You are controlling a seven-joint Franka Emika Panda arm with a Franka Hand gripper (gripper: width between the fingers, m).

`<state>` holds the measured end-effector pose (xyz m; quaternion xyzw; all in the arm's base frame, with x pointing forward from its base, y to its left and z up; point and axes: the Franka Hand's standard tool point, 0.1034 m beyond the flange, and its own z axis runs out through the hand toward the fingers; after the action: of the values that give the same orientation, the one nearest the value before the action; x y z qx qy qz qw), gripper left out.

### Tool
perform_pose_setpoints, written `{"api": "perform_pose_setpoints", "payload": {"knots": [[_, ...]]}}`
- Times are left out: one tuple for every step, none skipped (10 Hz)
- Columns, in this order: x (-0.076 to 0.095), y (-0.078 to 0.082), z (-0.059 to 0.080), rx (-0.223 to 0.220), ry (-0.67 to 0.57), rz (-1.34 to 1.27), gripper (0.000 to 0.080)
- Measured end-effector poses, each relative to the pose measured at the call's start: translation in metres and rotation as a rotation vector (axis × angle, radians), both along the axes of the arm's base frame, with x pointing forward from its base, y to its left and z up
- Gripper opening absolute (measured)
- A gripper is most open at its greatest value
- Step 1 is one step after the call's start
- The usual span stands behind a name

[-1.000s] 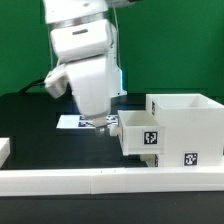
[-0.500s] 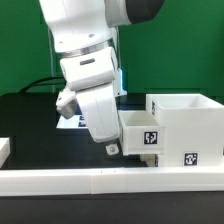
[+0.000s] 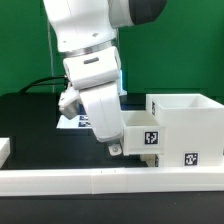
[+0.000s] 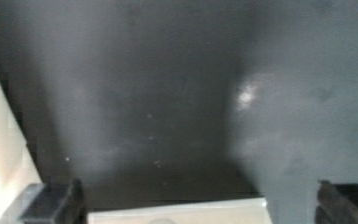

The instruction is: Assemble drawer

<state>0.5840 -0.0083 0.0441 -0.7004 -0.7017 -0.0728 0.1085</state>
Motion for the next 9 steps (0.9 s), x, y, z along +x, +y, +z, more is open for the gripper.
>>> {"api": "perform_pose_setpoints", "payload": {"knots": [[0.002, 0.011, 0.002, -0.002, 0.0, 0.001, 0.0649], [0.005, 0.021, 0.004, -0.007, -0.001, 0.003, 0.0649], [0.005, 0.03, 0.007, -0.006, 0.004, -0.015, 0.0649], [0.005, 0.035, 0.007, -0.004, 0.006, -0.027, 0.0649], [0.004, 0.034, 0.006, -0.005, 0.007, -0.033, 0.0649], [0.003, 0.033, 0.005, -0.004, 0.008, -0.034, 0.0649], [0.003, 0.033, 0.005, -0.004, 0.009, -0.035, 0.0649], [0.003, 0.035, 0.004, -0.005, 0.007, -0.035, 0.0649], [0.005, 0.042, 0.004, -0.013, -0.014, -0.022, 0.0649]]}}
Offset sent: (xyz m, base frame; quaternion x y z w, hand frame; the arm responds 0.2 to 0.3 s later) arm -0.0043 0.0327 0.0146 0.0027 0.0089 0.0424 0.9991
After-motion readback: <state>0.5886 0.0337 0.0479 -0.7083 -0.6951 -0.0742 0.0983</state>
